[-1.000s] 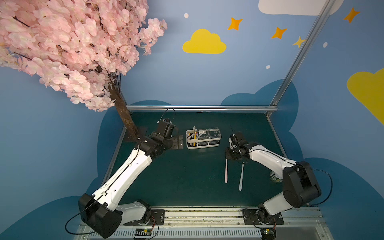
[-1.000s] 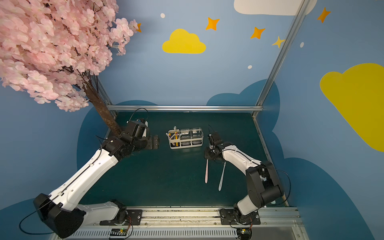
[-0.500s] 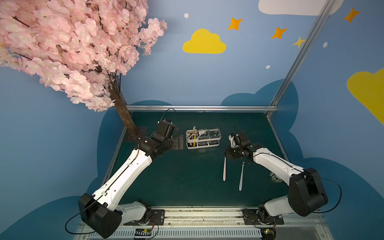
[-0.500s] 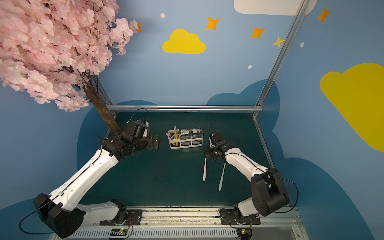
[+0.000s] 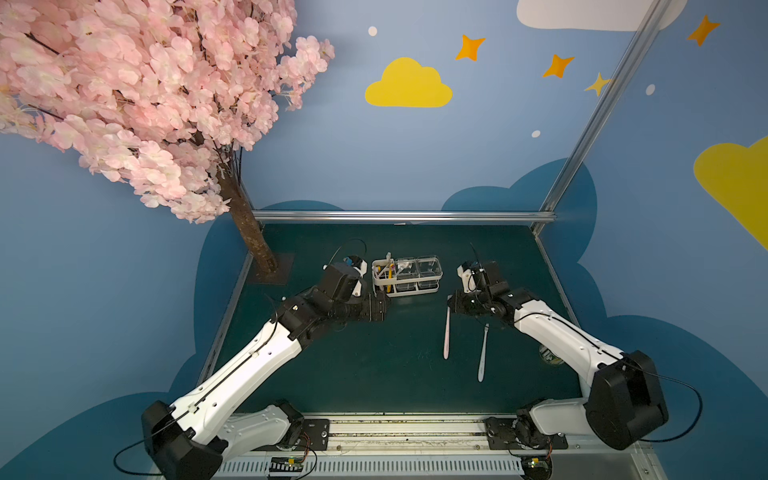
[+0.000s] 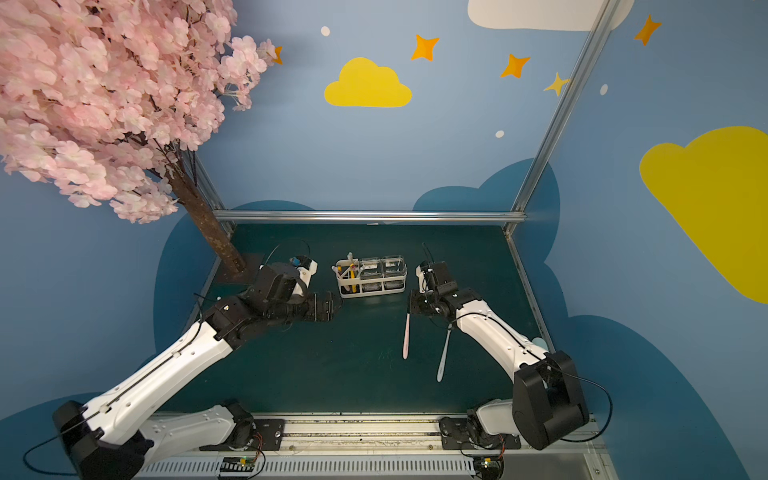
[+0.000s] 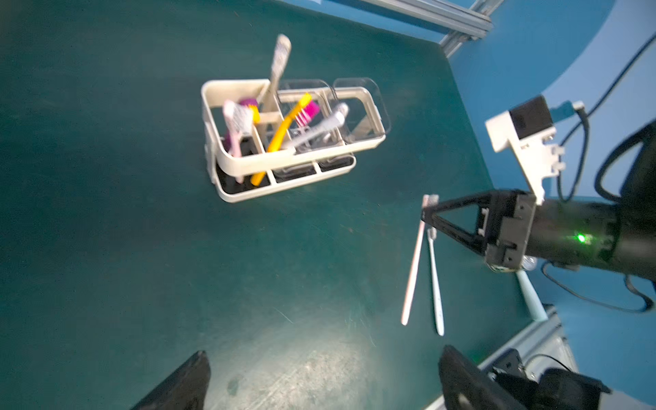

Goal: Place the toothbrush into the toothbrush holder
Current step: Pick up the toothbrush from the center of the board.

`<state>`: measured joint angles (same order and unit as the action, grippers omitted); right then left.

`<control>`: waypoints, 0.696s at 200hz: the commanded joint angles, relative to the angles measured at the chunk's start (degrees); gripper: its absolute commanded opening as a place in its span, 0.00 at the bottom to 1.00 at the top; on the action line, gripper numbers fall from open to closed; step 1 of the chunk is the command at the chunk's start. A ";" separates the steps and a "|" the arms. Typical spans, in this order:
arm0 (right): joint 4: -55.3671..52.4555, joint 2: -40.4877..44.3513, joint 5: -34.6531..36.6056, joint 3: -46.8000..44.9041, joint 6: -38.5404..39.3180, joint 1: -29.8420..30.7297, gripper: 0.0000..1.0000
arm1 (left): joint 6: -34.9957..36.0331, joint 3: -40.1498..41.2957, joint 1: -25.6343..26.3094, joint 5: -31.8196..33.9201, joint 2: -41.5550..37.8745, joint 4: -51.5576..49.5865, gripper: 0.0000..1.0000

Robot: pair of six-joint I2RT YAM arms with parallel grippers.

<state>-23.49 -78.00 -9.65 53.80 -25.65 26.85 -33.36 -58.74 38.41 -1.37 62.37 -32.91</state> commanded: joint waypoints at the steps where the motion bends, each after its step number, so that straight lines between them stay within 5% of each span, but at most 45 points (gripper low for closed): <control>1: -1.82 2.21 -1.81 2.26 0.60 0.27 0.00 | -4.33 6.30 3.00 -6.96 -2.20 11.95 0.99; 66: -5.10 4.11 -4.04 4.86 -0.12 0.42 0.00 | -7.37 16.85 13.40 -6.99 3.77 32.95 0.97; 139: -4.54 5.88 -7.36 6.34 -1.93 0.75 0.00 | -9.10 12.92 16.61 -9.14 16.73 39.42 0.90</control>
<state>-27.49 -73.52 -15.03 57.34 -26.74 27.22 -41.89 -42.89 54.74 -8.43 76.05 3.22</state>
